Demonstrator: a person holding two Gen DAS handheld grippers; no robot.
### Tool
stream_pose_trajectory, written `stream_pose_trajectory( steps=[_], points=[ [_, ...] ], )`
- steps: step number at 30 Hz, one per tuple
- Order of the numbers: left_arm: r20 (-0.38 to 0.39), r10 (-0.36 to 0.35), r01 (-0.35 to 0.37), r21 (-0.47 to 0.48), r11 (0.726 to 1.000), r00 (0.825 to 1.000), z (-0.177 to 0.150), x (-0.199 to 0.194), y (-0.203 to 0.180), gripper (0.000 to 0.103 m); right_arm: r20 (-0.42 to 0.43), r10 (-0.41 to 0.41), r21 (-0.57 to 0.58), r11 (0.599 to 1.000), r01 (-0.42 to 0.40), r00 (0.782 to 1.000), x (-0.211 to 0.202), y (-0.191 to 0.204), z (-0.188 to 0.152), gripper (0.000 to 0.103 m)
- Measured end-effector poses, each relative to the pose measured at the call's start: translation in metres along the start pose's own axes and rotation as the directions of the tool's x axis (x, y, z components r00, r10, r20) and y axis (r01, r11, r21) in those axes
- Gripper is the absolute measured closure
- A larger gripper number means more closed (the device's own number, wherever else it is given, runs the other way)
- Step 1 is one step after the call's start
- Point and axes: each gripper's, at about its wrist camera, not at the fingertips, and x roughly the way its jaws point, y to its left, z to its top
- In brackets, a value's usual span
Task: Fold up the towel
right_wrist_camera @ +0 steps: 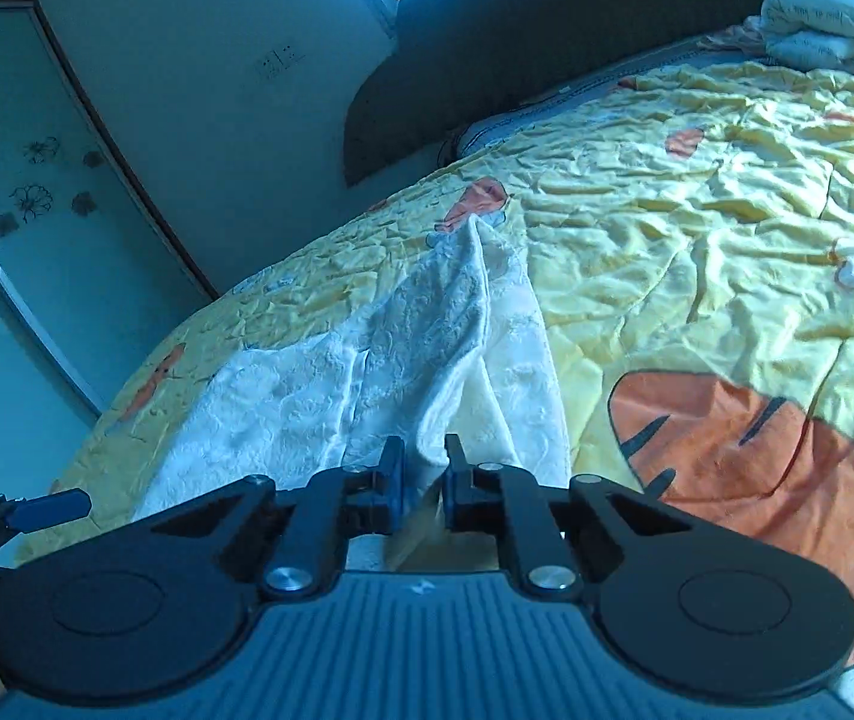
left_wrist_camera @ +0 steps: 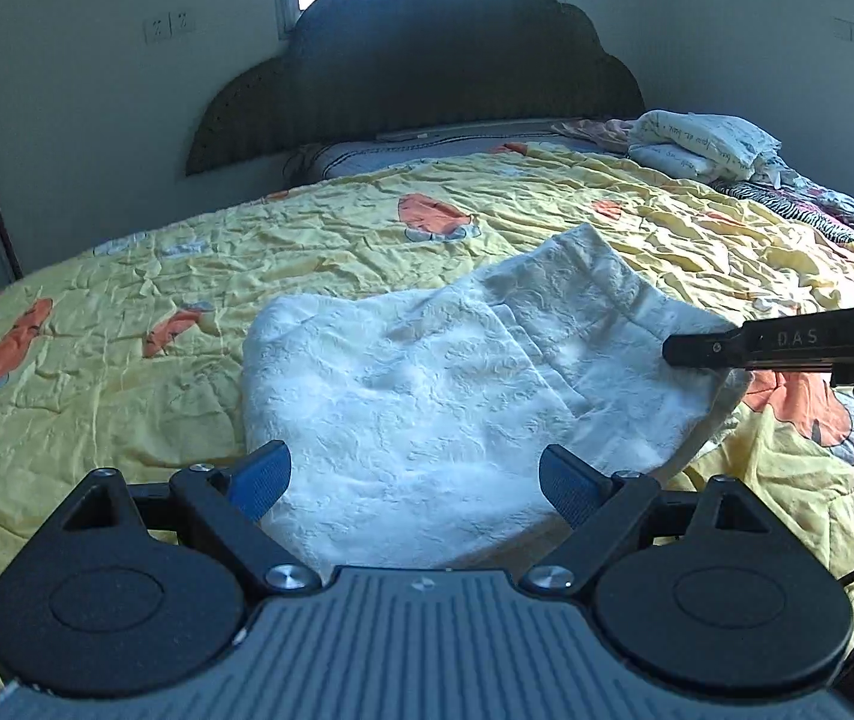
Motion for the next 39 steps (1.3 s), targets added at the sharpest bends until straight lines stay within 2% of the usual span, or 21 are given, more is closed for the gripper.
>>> stream_pose_trajectory(
  steps=[3, 5, 8, 11, 12, 13, 15, 17, 19, 22, 26, 28, 30, 32, 34, 35, 36, 39],
  points=[
    [0.007, -0.013, 0.013, -0.024, 1.000, 1.000, 0.004, -0.003, 0.002, 0.011, 0.057, -0.036, -0.120, 0.992, 0.042, 0.998, -0.014, 0.018, 0.013, 0.092],
    [0.024, -0.035, 0.035, -0.016, 0.999, 0.999, 0.004, -0.006, 0.000, 0.011, 0.060, -0.061, -0.163, 0.984, 0.070, 0.996, -0.016, 0.022, 0.014, 0.092],
    [-0.006, -0.058, 0.058, -0.002, 0.998, 0.998, 0.000, 0.001, -0.004, 0.011, 0.013, -0.114, -0.144, 0.983, 0.115, 0.993, -0.001, 0.012, 0.001, 0.092],
    [-0.048, -0.052, 0.053, 0.010, 0.999, 0.997, -0.005, 0.011, -0.007, 0.013, -0.030, -0.125, -0.091, 0.988, 0.122, 0.992, 0.010, 0.000, -0.007, 0.091],
    [-0.055, -0.050, 0.050, 0.004, 0.999, 0.997, -0.005, 0.012, -0.006, 0.013, -0.029, -0.131, -0.081, 0.988, 0.128, 0.991, 0.008, -0.001, -0.006, 0.087],
    [-0.054, -0.051, 0.051, -0.006, 0.999, 0.997, -0.005, 0.012, -0.005, 0.012, -0.018, -0.149, -0.087, 0.985, 0.147, 0.989, 0.005, 0.000, -0.004, 0.077],
    [-0.044, -0.047, 0.045, -0.027, 0.999, 0.998, -0.002, 0.011, -0.001, 0.011, 0.063, -0.223, -0.129, 0.965, 0.229, 0.973, -0.008, 0.010, -0.001, 0.071],
    [-0.049, -0.029, 0.026, -0.057, 0.998, 0.998, 0.001, 0.012, 0.001, 0.011, 0.148, -0.241, -0.208, 0.941, 0.269, 0.959, -0.021, 0.028, 0.002, 0.071],
    [-0.065, -0.021, 0.014, -0.112, 0.994, 0.998, 0.005, 0.015, 0.005, 0.012, 0.148, -0.188, -0.293, 0.929, 0.224, 0.971, -0.024, 0.047, 0.001, 0.071],
    [-0.092, 0.005, -0.020, -0.170, 0.985, 0.996, 0.012, 0.022, 0.011, 0.012, 0.065, -0.125, -0.351, 0.926, 0.140, 0.990, -0.009, 0.061, -0.005, 0.071],
    [-0.128, 0.069, -0.093, -0.186, 0.978, 0.989, 0.013, 0.027, 0.015, 0.012, -0.043, -0.159, -0.310, 0.940, 0.138, 0.986, 0.017, 0.044, -0.015, 0.071],
    [-0.141, 0.082, -0.108, -0.187, 0.976, 0.987, 0.010, 0.028, 0.016, 0.012, -0.045, -0.157, -0.265, 0.954, 0.139, 0.987, 0.015, 0.038, -0.017, 0.071],
    [-0.143, 0.098, -0.124, -0.185, 0.975, 0.985, 0.008, 0.028, 0.017, 0.012, -0.012, -0.161, -0.261, 0.953, 0.152, 0.987, 0.005, 0.044, -0.015, 0.070],
    [-0.151, 0.116, -0.143, -0.184, 0.972, 0.982, 0.006, 0.027, 0.017, 0.012, 0.028, -0.185, -0.304, 0.935, 0.184, 0.982, -0.005, 0.056, -0.015, 0.065],
    [-0.158, 0.118, -0.148, -0.191, 0.970, 0.980, 0.006, 0.025, 0.016, 0.011, 0.040, -0.166, -0.323, 0.931, 0.170, 0.985, -0.014, 0.066, -0.015, 0.047],
    [-0.162, 0.121, -0.152, -0.195, 0.969, 0.979, 0.005, 0.023, 0.015, 0.011, 0.042, -0.150, -0.330, 0.931, 0.155, 0.988, -0.018, 0.071, -0.015, 0.042],
    [-0.165, 0.121, -0.153, -0.199, 0.968, 0.979, 0.004, 0.022, 0.014, 0.011, 0.044, -0.137, -0.338, 0.930, 0.144, 0.990, -0.023, 0.076, -0.017, 0.039],
    [-0.172, 0.121, -0.154, -0.198, 0.968, 0.978, 0.001, 0.016, 0.012, 0.011, 0.023, -0.103, -0.384, 0.917, 0.104, 0.994, -0.032, 0.092, -0.023, 0.039]
  ],
)
